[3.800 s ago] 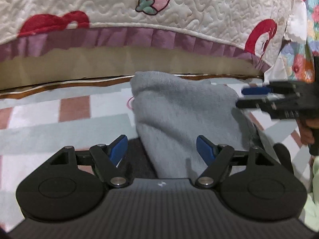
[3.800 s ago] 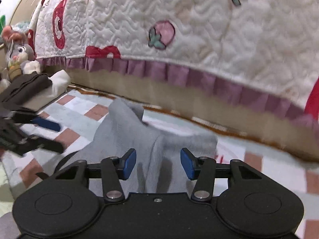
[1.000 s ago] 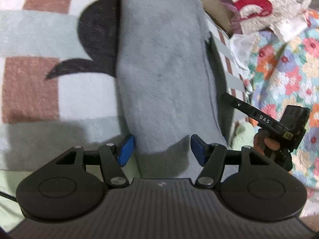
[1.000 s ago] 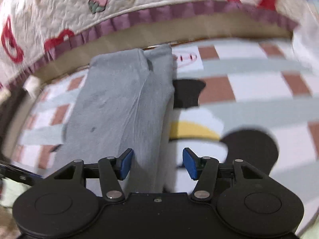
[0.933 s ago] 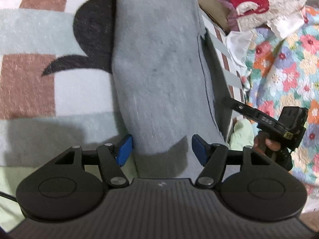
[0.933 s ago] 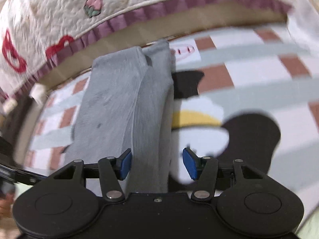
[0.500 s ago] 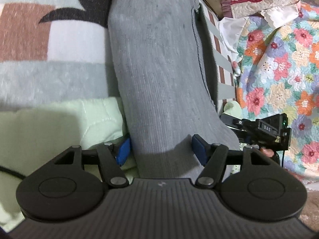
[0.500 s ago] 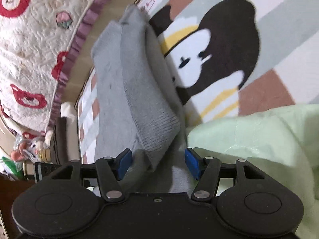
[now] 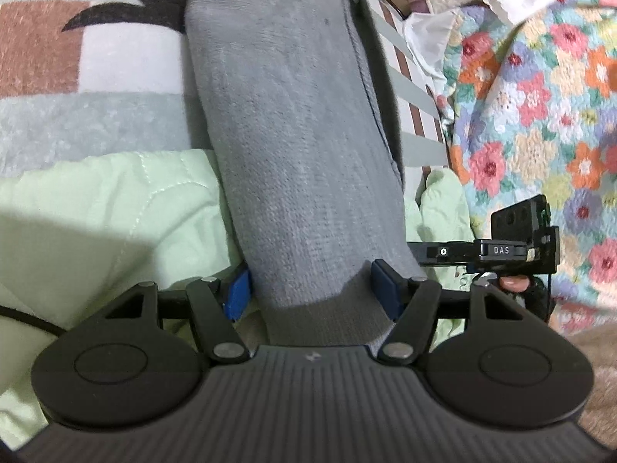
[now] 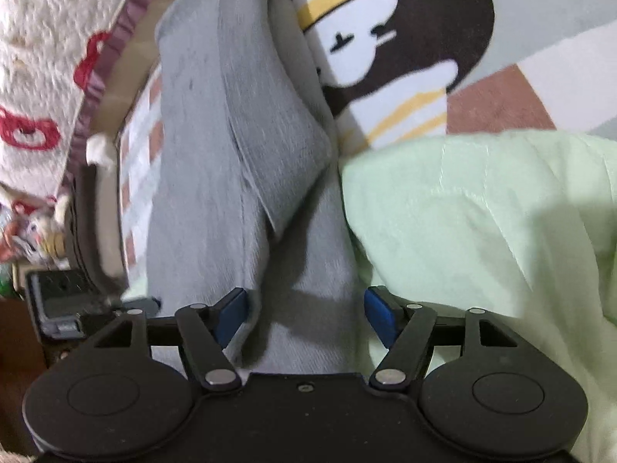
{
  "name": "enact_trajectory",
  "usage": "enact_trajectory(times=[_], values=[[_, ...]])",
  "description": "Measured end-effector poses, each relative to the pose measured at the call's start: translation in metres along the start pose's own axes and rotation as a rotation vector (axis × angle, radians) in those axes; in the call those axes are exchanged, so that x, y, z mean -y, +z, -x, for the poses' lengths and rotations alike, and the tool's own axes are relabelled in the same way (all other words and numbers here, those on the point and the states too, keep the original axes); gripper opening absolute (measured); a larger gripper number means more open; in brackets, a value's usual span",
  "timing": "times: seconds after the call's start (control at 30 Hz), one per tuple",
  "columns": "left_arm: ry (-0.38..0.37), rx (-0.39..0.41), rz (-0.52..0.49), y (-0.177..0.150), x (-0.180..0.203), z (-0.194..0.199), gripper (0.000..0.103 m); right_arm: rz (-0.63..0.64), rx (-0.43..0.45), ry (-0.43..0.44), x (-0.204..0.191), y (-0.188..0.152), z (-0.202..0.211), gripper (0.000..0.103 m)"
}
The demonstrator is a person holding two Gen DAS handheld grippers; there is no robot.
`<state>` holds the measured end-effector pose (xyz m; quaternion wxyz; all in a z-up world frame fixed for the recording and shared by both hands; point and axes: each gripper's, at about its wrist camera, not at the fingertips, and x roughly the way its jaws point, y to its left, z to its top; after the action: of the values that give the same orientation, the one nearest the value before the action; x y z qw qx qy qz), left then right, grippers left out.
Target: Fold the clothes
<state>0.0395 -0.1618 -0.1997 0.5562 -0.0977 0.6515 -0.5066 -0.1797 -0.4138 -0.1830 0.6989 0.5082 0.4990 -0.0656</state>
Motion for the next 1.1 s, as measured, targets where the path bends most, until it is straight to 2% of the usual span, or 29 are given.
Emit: enact_trajectory(times=[0.1,0.13,0.23,0.27,0.47,0.67,0.73,0.77,0.8,0.83,0.9,0.97,1.1], values=[[0.003,0.005,0.005,-0.005,0.002,0.001,0.064,-0.04,0.009,0.057,0.01,-0.005,0.001,0.073],[0.003,0.007,0.007,-0.006,0.002,0.001,0.064,-0.075,0.013,0.105,0.016,-0.006,0.001,0.073],[0.008,0.009,0.004,-0.009,0.0,0.001,0.064,-0.242,-0.002,0.352,0.044,-0.016,-0.003,0.075],[0.011,0.009,0.001,-0.01,0.0,0.001,0.064,-0.256,-0.01,0.376,0.047,-0.019,-0.007,0.075],[0.091,0.014,-0.096,-0.013,0.015,-0.003,0.064,-0.184,-0.025,0.36,0.038,-0.02,-0.015,0.075],[0.139,0.028,-0.174,-0.014,0.027,-0.006,0.06,-0.152,0.0,0.451,0.026,-0.012,-0.017,0.075],[0.149,0.027,-0.193,-0.013,0.03,-0.007,0.06,-0.124,-0.018,0.419,0.022,-0.011,-0.025,0.073],[0.148,0.026,-0.192,-0.013,0.029,-0.007,0.06,-0.104,-0.025,0.404,0.019,-0.012,-0.028,0.068],[0.144,0.024,-0.187,-0.012,0.028,-0.006,0.06,-0.085,-0.03,0.392,0.016,-0.011,-0.032,0.055],[0.14,0.024,-0.184,-0.012,0.027,-0.005,0.06,-0.053,-0.021,0.386,0.011,-0.01,-0.032,0.047],[0.131,0.03,-0.188,-0.011,0.025,-0.001,0.06,0.015,0.012,0.385,0.001,-0.007,-0.027,0.036],[0.14,0.087,-0.2,-0.009,0.028,0.009,0.061,0.072,0.051,0.392,-0.01,-0.003,-0.015,0.034],[0.215,0.289,-0.42,-0.013,0.064,0.035,0.061,0.137,0.136,0.429,-0.029,0.015,0.006,0.033]])
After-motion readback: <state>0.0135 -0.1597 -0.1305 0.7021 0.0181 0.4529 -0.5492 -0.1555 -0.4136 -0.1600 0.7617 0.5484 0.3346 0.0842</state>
